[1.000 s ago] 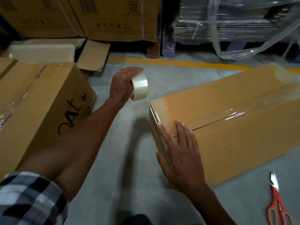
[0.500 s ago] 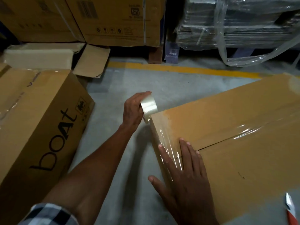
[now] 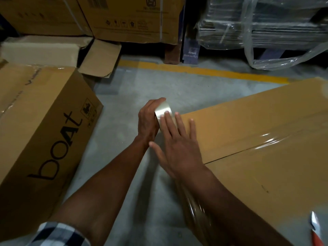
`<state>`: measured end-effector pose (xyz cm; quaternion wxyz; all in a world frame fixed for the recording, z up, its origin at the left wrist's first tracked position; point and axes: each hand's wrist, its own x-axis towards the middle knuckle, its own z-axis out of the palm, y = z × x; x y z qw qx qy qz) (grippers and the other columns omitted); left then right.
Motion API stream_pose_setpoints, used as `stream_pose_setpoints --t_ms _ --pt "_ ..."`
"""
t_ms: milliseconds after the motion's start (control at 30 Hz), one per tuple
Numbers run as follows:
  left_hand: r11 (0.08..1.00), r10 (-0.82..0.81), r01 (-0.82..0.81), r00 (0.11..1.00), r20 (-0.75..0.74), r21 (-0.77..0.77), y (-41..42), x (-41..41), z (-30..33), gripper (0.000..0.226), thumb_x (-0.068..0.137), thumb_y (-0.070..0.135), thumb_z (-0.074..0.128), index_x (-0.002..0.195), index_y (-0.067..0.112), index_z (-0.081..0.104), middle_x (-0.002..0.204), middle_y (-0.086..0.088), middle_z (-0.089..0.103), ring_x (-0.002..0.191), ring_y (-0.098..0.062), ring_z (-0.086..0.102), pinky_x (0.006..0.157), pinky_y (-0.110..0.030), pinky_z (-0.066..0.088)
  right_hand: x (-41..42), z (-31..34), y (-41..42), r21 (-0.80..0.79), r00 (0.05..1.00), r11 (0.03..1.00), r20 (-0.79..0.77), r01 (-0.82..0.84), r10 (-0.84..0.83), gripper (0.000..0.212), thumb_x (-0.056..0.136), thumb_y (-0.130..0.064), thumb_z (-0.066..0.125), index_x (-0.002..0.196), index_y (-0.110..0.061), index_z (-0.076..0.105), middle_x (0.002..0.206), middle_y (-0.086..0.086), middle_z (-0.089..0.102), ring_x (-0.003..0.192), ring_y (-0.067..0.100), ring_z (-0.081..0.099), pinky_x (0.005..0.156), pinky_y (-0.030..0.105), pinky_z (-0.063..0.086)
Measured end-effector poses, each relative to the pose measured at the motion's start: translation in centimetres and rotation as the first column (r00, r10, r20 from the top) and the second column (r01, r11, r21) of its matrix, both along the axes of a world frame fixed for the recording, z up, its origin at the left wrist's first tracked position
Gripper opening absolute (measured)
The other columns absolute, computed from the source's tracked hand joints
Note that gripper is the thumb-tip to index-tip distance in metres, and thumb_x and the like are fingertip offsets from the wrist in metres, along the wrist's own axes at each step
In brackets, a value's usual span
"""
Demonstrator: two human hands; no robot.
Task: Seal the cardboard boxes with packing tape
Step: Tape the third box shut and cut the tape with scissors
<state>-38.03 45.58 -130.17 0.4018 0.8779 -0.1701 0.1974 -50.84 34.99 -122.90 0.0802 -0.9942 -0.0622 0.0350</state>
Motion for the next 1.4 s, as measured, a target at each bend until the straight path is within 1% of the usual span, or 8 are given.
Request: stream_pose_setpoints --t_ms 100,300,433,600,733,1167,1267,1400 --pt "0.999 -0.024 0.023 1.0 0.003 0.041 0.0 0.0 0.2 0.038 0.098 0.022 0.052 0.125 0.004 0.071 0.122 -0.011 0.072 0.109 -0.025 0.07 0.092 -0.039 0.056 1.4 0.2 0.4 -0.066 1.0 0.998 -0.011 -0.019 0.018 0.082 0.102 -0.064 0.012 0.163 -0.011 0.0 0.171 0.01 -0.004 0.157 0.025 -0.013 0.125 0.055 0.0" --pt "1.0 -0.004 0.003 1.0 -0.022 -0.012 -0.3 0.1 -0.4 0.036 0.09 -0.001 0.063 0.124 0.007 0.072 0.12 -0.009 0.072 0.109 -0.023 0.069 0.094 -0.037 0.055 -7.8 -0.8 -0.8 0.027 0.999 1.0 0.037 -0.004 0.003 0.09 0.098 -0.069 0.027 0.163 -0.009 0.008 0.171 0.01 0.002 0.158 0.024 -0.001 0.127 0.05 0.008" --pt "0.999 0.009 -0.009 1.0 -0.027 -0.031 -0.4 0.1 -0.4 0.036 0.089 0.001 0.062 0.123 0.008 0.073 0.119 -0.009 0.073 0.109 -0.022 0.07 0.094 -0.036 0.056 -14.6 -1.8 -1.6 -0.131 0.981 0.99 0.194 0.047 -0.021 0.083 0.084 -0.041 0.064 0.154 -0.005 0.04 0.164 0.016 0.031 0.151 0.031 0.03 0.116 0.052 0.028" --pt "1.0 0.009 -0.01 0.999 -0.046 -0.025 -0.2 -0.2 -0.2 0.035 0.088 0.003 0.065 0.122 0.008 0.074 0.118 -0.01 0.074 0.107 -0.024 0.071 0.094 -0.037 0.056 -18.6 -1.8 -2.7 -0.144 0.955 0.987 0.295 0.065 -0.019 0.055 0.101 -0.01 0.022 0.146 -0.005 0.053 0.152 0.014 0.05 0.138 0.033 0.051 0.106 0.053 0.04" --pt "1.0 0.007 -0.007 0.998 -0.056 -0.008 0.0 -1.7 0.3 0.045 0.086 0.006 0.049 0.124 0.008 0.073 0.118 -0.011 0.073 0.107 -0.025 0.069 0.092 -0.032 0.053 -19.6 -1.5 -5.3 -0.167 0.958 0.985 0.272 -0.047 0.091 0.067 0.083 -0.008 0.034 0.15 -0.004 0.043 0.157 0.015 0.043 0.143 0.035 0.045 0.11 0.054 0.036" --pt "0.965 -0.012 0.058 0.985 -0.174 0.257 0.3 -7.8 1.5 0.057 0.083 -0.006 0.065 0.138 0.007 0.061 0.12 -0.021 0.065 0.106 -0.04 0.064 0.088 -0.047 0.053 -20.3 1.1 -19.8 -0.179 0.936 0.922 0.017 -0.343 0.352 0.117 0.059 0.01 0.062 0.163 -0.008 0.011 0.171 0.008 0.01 0.158 0.026 0.01 0.125 0.052 0.017" --pt "0.94 -0.053 0.115 0.979 -0.197 0.322 -0.7 -10.0 1.9 0.056 0.087 0.001 0.063 0.142 0.011 0.058 0.122 -0.021 0.06 0.106 -0.042 0.062 0.085 -0.049 0.054 -20.5 1.1 -23.7 -0.157 0.959 0.948 0.012 -0.277 0.283 0.118 0.059 0.013 0.061 0.164 -0.013 0.012 0.169 0.007 0.017 0.157 0.025 0.015 0.128 0.048 0.014" --pt "0.927 -0.067 0.153 0.966 -0.249 0.344 -2.9 -12.5 2.3 0.058 0.09 0.01 0.056 0.148 0.016 0.051 0.127 -0.019 0.051 0.105 -0.042 0.059 0.086 -0.051 0.053 -20.2 1.4 -23.2 -0.156 0.993 0.985 0.096 0.078 -0.064 0.107 0.052 0.013 0.071 0.152 -0.008 0.042 0.138 0.016 0.051 0.128 0.04 0.051 0.108 0.062 0.042"
